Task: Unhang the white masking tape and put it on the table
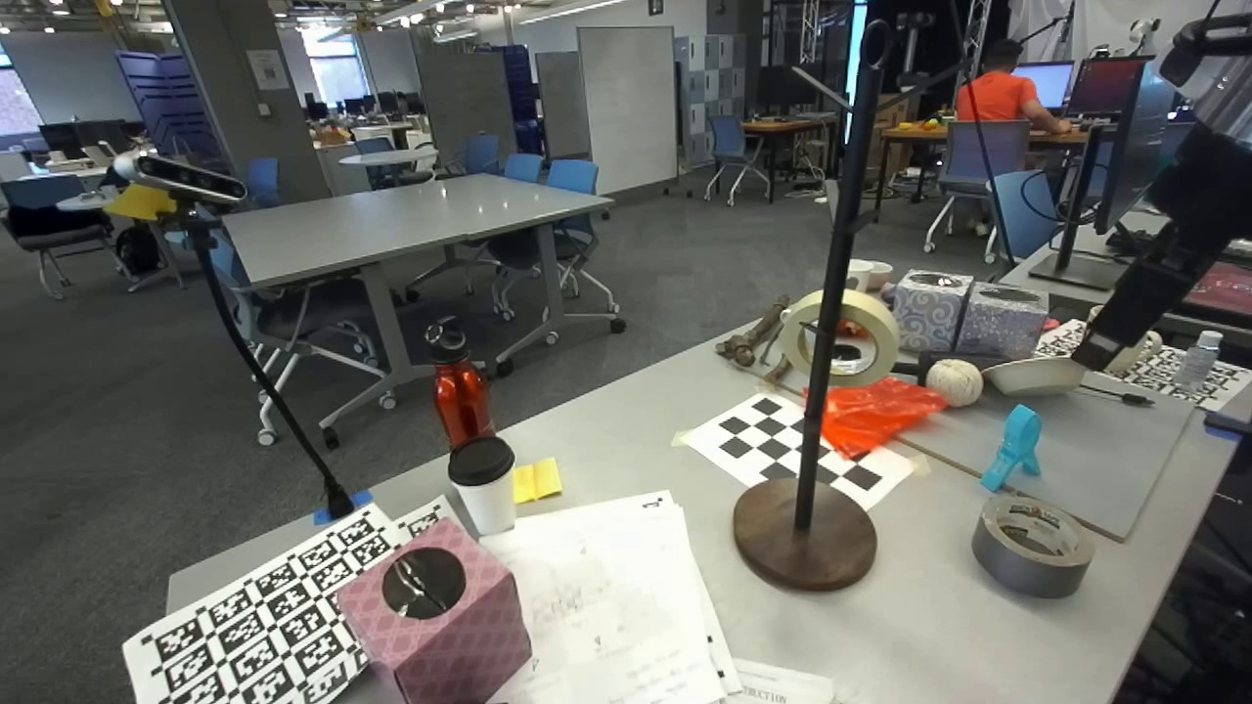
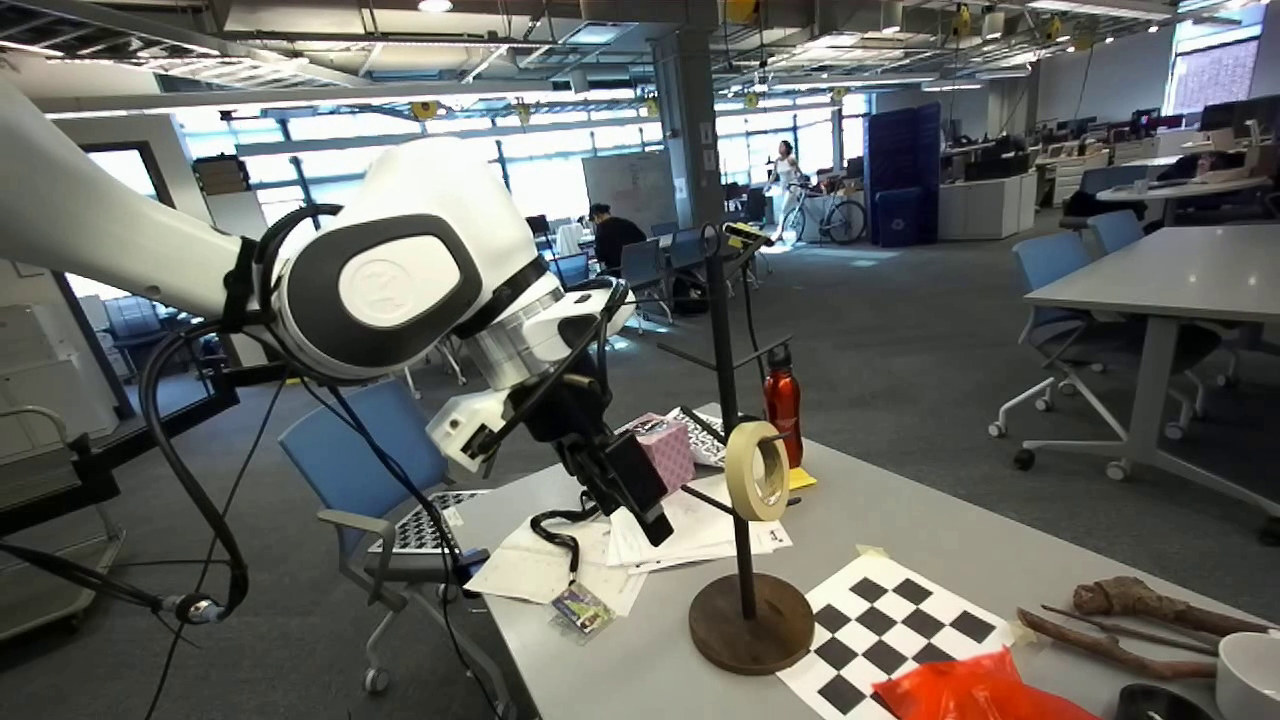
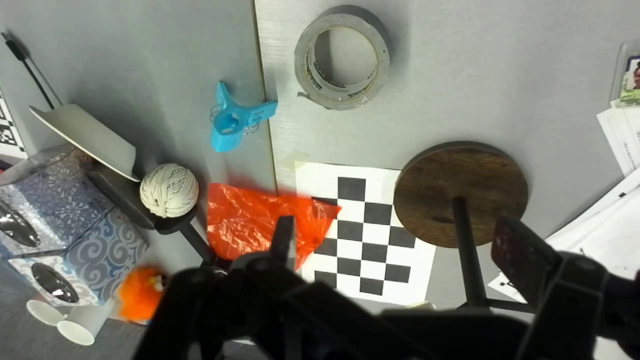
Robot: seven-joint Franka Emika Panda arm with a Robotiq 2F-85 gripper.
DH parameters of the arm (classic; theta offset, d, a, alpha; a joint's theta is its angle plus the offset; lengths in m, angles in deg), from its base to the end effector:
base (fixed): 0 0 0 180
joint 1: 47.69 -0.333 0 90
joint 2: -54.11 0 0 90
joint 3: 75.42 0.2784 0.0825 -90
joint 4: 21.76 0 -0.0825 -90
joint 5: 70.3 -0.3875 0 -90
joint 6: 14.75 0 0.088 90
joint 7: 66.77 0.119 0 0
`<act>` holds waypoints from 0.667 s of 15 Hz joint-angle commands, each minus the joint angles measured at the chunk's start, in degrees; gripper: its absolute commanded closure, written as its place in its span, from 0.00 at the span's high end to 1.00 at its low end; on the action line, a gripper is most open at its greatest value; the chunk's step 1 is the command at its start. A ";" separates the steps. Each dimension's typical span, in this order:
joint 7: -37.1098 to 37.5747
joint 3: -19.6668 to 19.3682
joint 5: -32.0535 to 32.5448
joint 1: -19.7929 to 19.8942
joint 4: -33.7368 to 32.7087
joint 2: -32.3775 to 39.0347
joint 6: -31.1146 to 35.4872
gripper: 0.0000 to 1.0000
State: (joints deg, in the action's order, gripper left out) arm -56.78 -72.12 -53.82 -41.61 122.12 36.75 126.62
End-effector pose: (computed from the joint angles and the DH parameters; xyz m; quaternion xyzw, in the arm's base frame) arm 0.4712 -0.0251 0.3665 0.9856 -0.0104 0.1334 0.1036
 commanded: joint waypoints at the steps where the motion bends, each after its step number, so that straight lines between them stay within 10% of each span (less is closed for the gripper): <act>1: 0.00 -0.36 0.08 -0.35 -0.07 -0.01 -0.13 1.00; 10: 4.16 1.58 9.87 1.59 -0.53 2.30 6.77 1.00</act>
State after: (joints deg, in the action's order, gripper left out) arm -55.43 -71.88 -48.90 -41.22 122.16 37.41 129.22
